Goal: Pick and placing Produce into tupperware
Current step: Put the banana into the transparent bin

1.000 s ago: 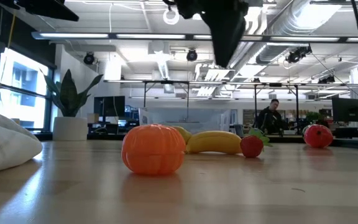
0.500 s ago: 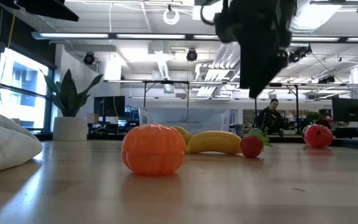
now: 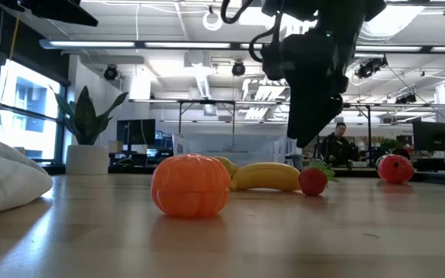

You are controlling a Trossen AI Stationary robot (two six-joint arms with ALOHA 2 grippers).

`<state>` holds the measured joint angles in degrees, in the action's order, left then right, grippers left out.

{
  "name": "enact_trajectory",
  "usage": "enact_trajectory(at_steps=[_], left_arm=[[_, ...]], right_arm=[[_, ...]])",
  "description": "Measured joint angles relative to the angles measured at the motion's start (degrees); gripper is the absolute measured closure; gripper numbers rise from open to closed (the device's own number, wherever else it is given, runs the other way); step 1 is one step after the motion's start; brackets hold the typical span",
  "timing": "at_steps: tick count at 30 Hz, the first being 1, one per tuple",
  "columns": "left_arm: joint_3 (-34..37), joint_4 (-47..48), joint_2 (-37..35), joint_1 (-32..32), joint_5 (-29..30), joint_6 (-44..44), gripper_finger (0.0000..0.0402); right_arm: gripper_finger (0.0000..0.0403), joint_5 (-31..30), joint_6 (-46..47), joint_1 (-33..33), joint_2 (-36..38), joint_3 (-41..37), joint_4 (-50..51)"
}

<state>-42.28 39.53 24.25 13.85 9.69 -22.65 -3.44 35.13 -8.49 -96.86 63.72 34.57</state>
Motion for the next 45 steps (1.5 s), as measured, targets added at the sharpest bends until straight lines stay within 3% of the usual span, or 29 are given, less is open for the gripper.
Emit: enact_trajectory(at_steps=[13,27,45], left_arm=[[0.0,0.0,0.0,0.0,0.0,0.0,0.0401],[0.0,0.0,0.0,0.0,0.0,0.0,0.0401],[0.0,0.0,0.0,0.0,0.0,0.0,0.0401]], right_arm=[[0.0147,0.6,-4.2,0.9,-5.8,0.0,-5.3],[0.0147,-2.6,-4.6,1.0,-9.7,0.0,-8.0],[0.0159,-5.1,-5.2,1.4,-10.1,0.0,-9.3]])
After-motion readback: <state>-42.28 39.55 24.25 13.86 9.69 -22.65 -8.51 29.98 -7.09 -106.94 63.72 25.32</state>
